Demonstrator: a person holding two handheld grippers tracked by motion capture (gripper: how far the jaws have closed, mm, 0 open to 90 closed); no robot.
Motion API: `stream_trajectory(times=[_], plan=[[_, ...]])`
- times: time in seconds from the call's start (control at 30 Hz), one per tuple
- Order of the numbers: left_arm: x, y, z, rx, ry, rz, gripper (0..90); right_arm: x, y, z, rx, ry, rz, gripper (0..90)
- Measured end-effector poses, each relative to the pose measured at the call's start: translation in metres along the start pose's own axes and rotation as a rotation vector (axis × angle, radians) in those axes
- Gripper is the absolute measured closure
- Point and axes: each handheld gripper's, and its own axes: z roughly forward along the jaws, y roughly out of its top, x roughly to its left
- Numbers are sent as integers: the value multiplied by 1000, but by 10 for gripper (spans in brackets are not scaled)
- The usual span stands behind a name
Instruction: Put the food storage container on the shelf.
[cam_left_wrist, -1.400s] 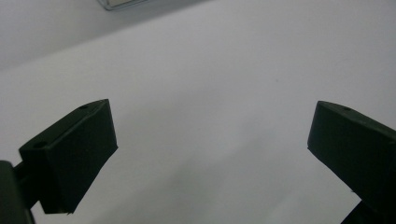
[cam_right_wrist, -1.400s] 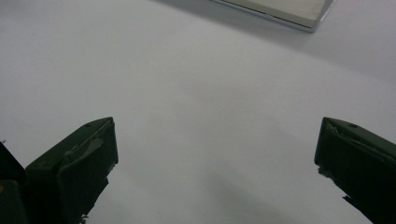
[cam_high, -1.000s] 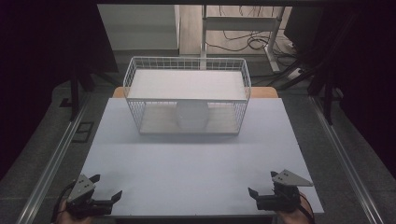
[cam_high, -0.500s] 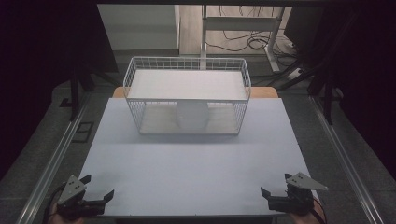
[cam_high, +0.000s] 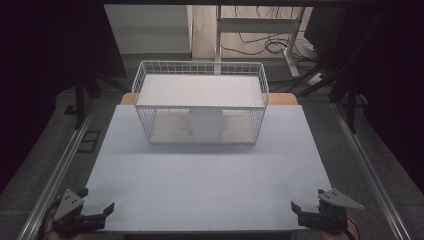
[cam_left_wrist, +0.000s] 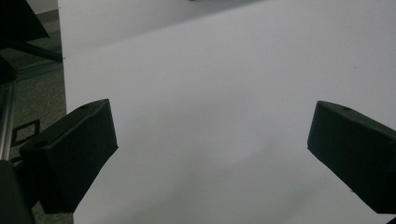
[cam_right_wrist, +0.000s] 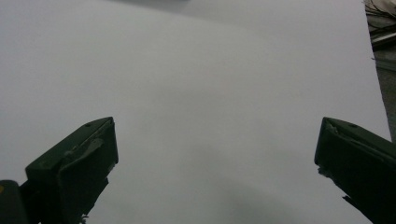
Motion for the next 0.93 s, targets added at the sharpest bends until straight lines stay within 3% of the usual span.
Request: stream_trajectory(times=[0.37, 0.63, 0.77, 0.93], plan=[[6, -7, 4, 20, 25, -6, 9, -10, -13, 2, 36, -31, 37, 0], [5, -11, 13, 91, -3, -14, 6, -13, -20, 9, 90, -5, 68, 0], [5, -13, 18, 138, -19, -21, 3, -11, -22, 11, 116, 2, 60, 0], [4, -12, 19, 138, -18, -15, 1, -11, -23, 12, 119, 0, 50, 0]])
